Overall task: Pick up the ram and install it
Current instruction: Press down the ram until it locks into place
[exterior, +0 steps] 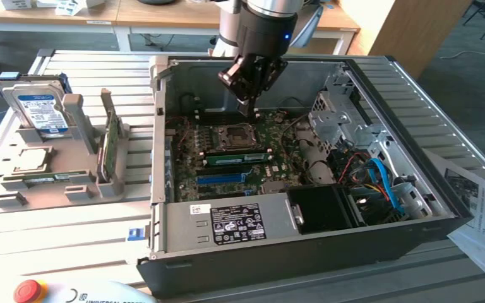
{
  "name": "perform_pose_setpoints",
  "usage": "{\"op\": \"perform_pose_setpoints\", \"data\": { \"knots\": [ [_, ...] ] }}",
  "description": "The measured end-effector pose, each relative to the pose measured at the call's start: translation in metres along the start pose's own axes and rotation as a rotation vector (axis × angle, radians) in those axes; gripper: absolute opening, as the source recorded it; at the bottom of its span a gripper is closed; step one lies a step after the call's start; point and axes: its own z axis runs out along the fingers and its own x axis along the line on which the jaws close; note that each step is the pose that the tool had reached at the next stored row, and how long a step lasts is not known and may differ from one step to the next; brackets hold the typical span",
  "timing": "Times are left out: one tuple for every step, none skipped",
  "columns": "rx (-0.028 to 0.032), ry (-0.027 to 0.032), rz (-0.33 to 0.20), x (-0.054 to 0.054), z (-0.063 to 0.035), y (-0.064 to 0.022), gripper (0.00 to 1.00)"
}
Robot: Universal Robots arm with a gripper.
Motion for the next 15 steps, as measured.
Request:
{"op": "perform_pose_setpoints", "data": {
  "knots": [
    [-0.0007,-0.0003,0.013,0.0,0.0,0.0,0.11],
    [-0.0015,-0.0007,0.026,0.0,0.0,0.0,0.11],
    [-0.0022,-0.001,0.038,0.0,0.0,0.0,0.11],
    [-0.003,-0.0014,0.05,0.0,0.0,0.0,0.11],
    [-0.0037,-0.0018,0.062,0.0,0.0,0.0,0.11],
    [-0.0044,-0.0021,0.074,0.0,0.0,0.0,0.11],
    [-0.0051,-0.0023,0.085,0.0,0.0,0.0,0.11],
    [-0.0059,-0.0027,0.099,0.0,0.0,0.0,0.11],
    [-0.0067,-0.0031,0.111,0.0,0.0,0.0,0.11],
    [-0.0075,-0.0034,0.124,0.0,0.0,0.0,0.11],
    [-0.0082,-0.0038,0.137,0.0,0.0,0.0,0.11],
    [-0.0089,-0.0041,0.149,0.0,0.0,0.0,0.11],
    [-0.0097,-0.0045,0.161,0.0,0.0,0.0,0.11],
    [-0.0104,-0.0048,0.173,0.0,0.0,0.0,0.11],
    [-0.0111,-0.0052,0.187,0.0,0.0,0.0,0.11]
  ]
}}
